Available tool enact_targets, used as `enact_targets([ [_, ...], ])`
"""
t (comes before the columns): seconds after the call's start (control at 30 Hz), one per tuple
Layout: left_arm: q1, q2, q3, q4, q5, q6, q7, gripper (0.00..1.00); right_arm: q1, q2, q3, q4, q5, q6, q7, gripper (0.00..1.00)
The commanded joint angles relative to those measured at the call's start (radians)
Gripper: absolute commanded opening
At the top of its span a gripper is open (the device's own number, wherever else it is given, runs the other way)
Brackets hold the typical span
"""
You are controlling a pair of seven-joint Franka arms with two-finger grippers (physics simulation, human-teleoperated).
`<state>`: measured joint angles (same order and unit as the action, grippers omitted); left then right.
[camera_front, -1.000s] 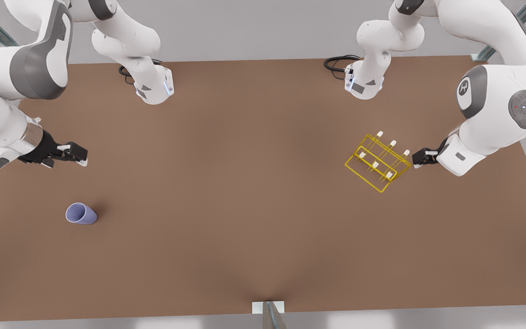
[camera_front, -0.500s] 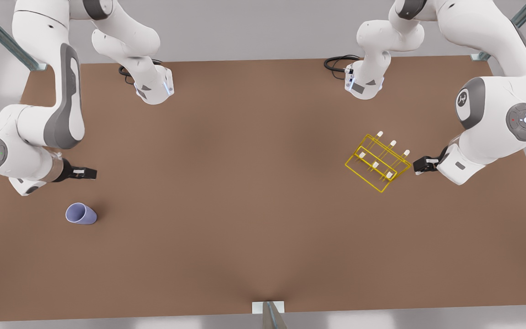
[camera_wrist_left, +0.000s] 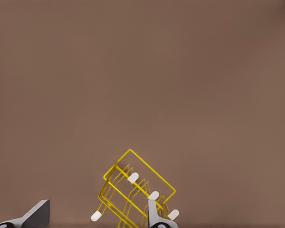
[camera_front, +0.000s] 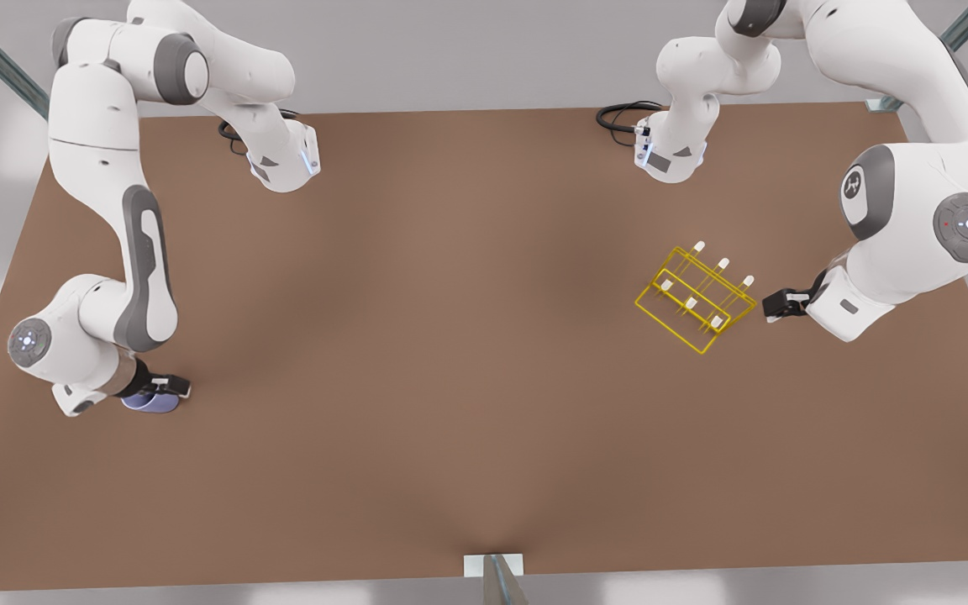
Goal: Place the cup on the cup holder
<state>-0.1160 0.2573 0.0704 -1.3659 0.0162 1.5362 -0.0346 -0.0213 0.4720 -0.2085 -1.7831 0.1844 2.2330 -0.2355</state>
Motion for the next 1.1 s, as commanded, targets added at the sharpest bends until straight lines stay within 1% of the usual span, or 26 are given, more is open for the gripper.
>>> enact_targets([
  [0.0,-0.001,-0.001,0.0,0.001,0.001,0.001,0.002,1.0,-0.019,-0.01,-0.002,-0.022,0.009,0.096,-0.243,1.0],
  [0.07,0.001,0.0,0.0,-0.001,0.001,0.001,0.001,1.0,-0.029,-0.016,-0.002,-0.039,0.009,0.103,-0.263,1.0],
  [0.13,-0.001,0.0,0.0,-0.001,0.001,-0.001,0.001,1.0,-0.039,-0.013,0.0,-0.075,0.009,0.149,-0.277,1.0],
  [0.4,-0.001,0.003,0.0,-0.001,0.001,0.001,0.001,1.0,-0.054,0.048,-0.002,-0.067,0.014,0.184,-0.327,1.0],
  [0.47,-0.001,0.003,0.0,-0.001,0.001,0.001,0.001,1.0,-0.052,0.065,-0.002,-0.073,0.018,0.227,-0.329,1.0],
  [0.5,-0.001,0.003,0.0,-0.001,0.001,0.001,0.001,1.0,-0.052,0.068,-0.002,-0.078,0.018,0.226,-0.326,0.87],
  [0.53,-0.001,0.003,0.0,-0.001,0.001,0.001,0.001,1.0,-0.051,0.068,-0.002,-0.088,0.03,0.224,-0.324,0.81],
  [0.57,0.001,0.005,0.0,-0.001,0.001,0.002,0.001,1.0,-0.051,0.068,-0.002,-0.099,0.047,0.224,-0.326,0.65],
  [0.6,0.001,0.005,0.0,-0.001,0.001,0.002,0.001,1.0,-0.049,0.068,-0.002,-0.101,0.047,0.232,-0.326,0.54],
  [0.63,0.001,0.007,0.0,-0.001,0.001,0.004,0.001,1.0,-0.051,0.069,-0.002,-0.101,0.049,0.235,-0.326,0.49],
  [0.77,0.001,0.007,0.0,-0.001,0.001,0.002,0.001,1.0,-0.051,0.083,-0.002,-0.099,0.047,0.26,-0.327,0.47],
  [0.8,-0.001,0.007,0.0,-0.001,0.001,0.001,0.002,1.0,-0.051,0.089,-0.002,-0.098,0.046,0.26,-0.338,0.41],
  [0.83,-0.001,0.007,0.0,-0.001,0.001,-0.001,0.001,1.0,-0.051,0.088,-0.002,-0.096,0.044,0.258,-0.349,0.29],
  [0.87,-0.001,0.007,0.0,-0.001,0.001,-0.001,0.001,1.0,-0.051,0.082,-0.002,-0.098,0.046,0.252,-0.349,0.21],
  [0.9,-0.001,0.007,0.0,-0.001,0.001,-0.001,0.001,1.0,-0.051,0.077,0.0,-0.096,0.046,0.244,-0.346,0.21],
  [0.97,-0.001,0.005,0.0,-0.001,0.001,0.001,0.001,1.0,-0.037,0.037,-0.002,-0.098,0.046,0.169,-0.346,0.21],
  [1.03,-0.001,0.005,0.0,-0.001,0.001,-0.001,0.001,1.0,-0.014,0.019,0.0,-0.101,0.043,0.162,-0.346,0.21],
  [1.07,-0.001,0.005,0.0,-0.001,0.001,-0.002,0.002,1.0,0.009,-0.016,0.006,-0.099,0.041,0.117,-0.34,0.21],
])
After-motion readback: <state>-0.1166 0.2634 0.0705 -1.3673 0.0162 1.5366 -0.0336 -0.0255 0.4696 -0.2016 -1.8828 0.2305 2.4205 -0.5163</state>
